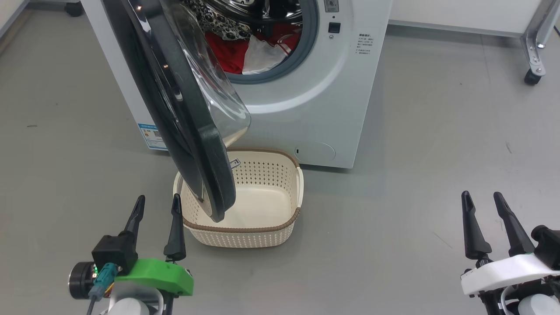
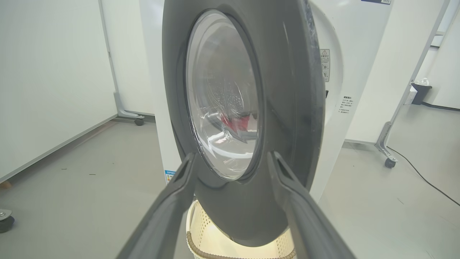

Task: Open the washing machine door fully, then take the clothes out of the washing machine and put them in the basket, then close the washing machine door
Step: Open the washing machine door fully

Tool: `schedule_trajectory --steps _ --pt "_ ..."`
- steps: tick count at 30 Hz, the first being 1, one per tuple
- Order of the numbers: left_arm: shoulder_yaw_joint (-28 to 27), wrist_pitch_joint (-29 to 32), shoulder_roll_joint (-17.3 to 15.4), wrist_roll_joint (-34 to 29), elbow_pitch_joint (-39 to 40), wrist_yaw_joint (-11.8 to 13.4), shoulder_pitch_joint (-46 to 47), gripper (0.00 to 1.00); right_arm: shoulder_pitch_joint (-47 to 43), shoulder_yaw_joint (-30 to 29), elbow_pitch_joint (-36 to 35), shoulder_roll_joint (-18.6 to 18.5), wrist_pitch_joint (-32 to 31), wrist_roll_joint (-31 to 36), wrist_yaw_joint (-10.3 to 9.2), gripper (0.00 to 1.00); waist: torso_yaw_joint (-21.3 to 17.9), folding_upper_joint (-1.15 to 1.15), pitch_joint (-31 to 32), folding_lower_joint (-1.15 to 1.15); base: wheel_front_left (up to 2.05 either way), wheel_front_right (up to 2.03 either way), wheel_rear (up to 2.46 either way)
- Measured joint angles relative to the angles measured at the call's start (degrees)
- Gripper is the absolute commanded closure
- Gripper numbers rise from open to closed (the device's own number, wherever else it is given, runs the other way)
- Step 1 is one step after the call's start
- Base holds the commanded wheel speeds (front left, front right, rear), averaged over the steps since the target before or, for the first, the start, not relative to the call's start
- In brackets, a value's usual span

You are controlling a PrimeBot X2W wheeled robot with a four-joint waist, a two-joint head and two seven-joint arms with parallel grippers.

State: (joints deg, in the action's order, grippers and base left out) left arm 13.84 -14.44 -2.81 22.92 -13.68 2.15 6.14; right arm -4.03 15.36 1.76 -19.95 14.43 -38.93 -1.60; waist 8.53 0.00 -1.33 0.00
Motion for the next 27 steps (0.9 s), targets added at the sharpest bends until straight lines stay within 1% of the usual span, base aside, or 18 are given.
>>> schedule_trajectory --steps 6,8,14,16,22,27 --pt "-0.13 0.00 0.04 -0.19 0.00 -0.02 0.00 0.00 -0.30 -0.22 -0.45 0.31 0.00 0.79 0.03 0.00 -0.27 0.00 -0.25 0.00 0.00 0.00 0.00" --pt "-0.25 0.00 0.05 -0.26 0.00 -0.10 0.00 0.00 -0.61 -0.27 -0.47 0.48 0.00 0.87 0.45 0.00 -0.39 0.00 -0.34 0.00 0.00 0.00 0.00" --pt "-0.45 0.00 0.09 -0.33 0.00 -0.22 0.00 0.00 -1.24 -0.46 -0.54 1.01 0.00 1.32 0.55 0.00 -0.81 0.00 -0.56 0.00 0.00 0.00 0.00" --pt "-0.67 0.00 0.12 -0.33 0.03 -0.24 0.00 0.00 -1.24 -0.43 -0.62 1.16 0.00 1.37 0.94 0.00 -0.99 0.00 -0.64 0.00 0.00 0.00 0.00" --pt "-0.87 0.00 0.15 -0.35 0.20 -0.37 0.02 0.00 -1.25 -0.46 -0.80 1.38 0.00 2.08 1.05 0.00 -1.61 0.00 -1.16 0.00 0.00 0.00 0.00" --pt "-0.91 0.00 0.18 -0.42 0.10 -0.42 0.03 0.00 -1.25 -0.70 -0.79 1.60 0.00 2.61 1.52 0.00 -1.87 0.00 -1.40 0.00 0.00 0.00 0.00"
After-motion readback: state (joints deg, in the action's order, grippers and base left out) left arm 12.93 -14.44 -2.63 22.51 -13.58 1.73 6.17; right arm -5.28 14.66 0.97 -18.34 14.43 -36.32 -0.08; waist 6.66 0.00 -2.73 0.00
